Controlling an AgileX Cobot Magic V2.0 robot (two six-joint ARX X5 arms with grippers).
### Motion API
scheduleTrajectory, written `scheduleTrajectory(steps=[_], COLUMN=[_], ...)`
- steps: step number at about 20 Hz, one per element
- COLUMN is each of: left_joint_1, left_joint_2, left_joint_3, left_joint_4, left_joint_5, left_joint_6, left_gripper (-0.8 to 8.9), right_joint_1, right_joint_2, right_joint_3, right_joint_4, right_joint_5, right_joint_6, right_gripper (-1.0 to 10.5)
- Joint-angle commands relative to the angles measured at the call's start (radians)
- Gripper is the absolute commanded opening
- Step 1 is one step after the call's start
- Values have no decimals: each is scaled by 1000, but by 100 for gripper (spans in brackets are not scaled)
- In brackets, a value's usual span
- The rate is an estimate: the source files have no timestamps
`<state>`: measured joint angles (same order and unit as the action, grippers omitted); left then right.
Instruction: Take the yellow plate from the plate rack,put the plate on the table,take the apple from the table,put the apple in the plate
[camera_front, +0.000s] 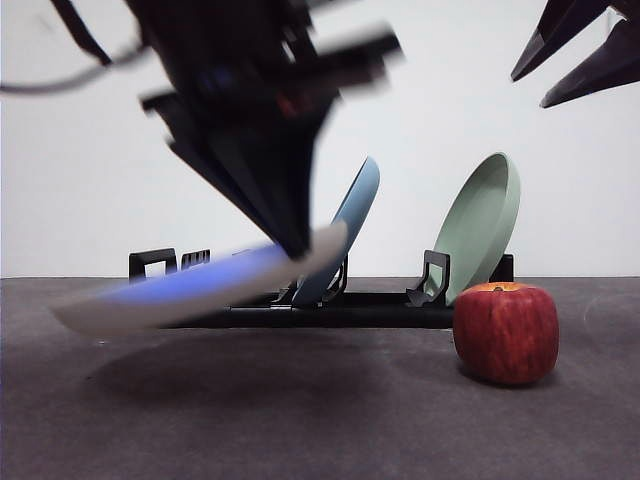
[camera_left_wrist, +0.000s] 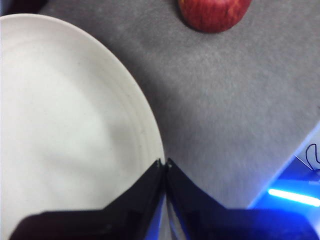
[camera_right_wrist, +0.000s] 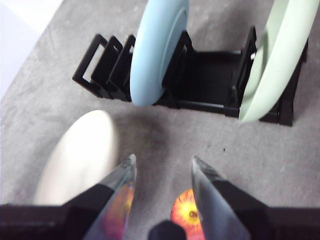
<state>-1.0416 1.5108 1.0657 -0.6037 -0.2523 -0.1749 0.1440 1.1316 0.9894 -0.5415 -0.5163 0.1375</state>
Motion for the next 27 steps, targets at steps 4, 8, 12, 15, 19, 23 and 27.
scheduleTrajectory(steps=[4,8,12,15,19,23,27], left_joint_1=[4,4,2,8,8,10,10], left_joint_2=[185,260,254,210,38,-222,-479], left_joint_3=[-3,-3,0,20,61,69,69], left_joint_4=[135,132,129,115,115,127,124], left_joint_5=[-3,28,43,43,42,-32,-179], left_joint_6=[124,127,126,116,89,89,90], left_gripper=[-8,-1,332,377,377,377,377], right_joint_1=[1,2,6,47,162,309,406], right_joint_2=[3,3,3,3,7,57,196], right_joint_3=[5,5,5,5,5,5,5], right_joint_4=[-27,-45,-79,-93,-113,-126,-125], right_joint_5=[2,10,60,121,270,426,548], right_joint_6=[-8,-9,-44,-81,-93,-105,-106], right_gripper=[190,190,198,370,484,484,516])
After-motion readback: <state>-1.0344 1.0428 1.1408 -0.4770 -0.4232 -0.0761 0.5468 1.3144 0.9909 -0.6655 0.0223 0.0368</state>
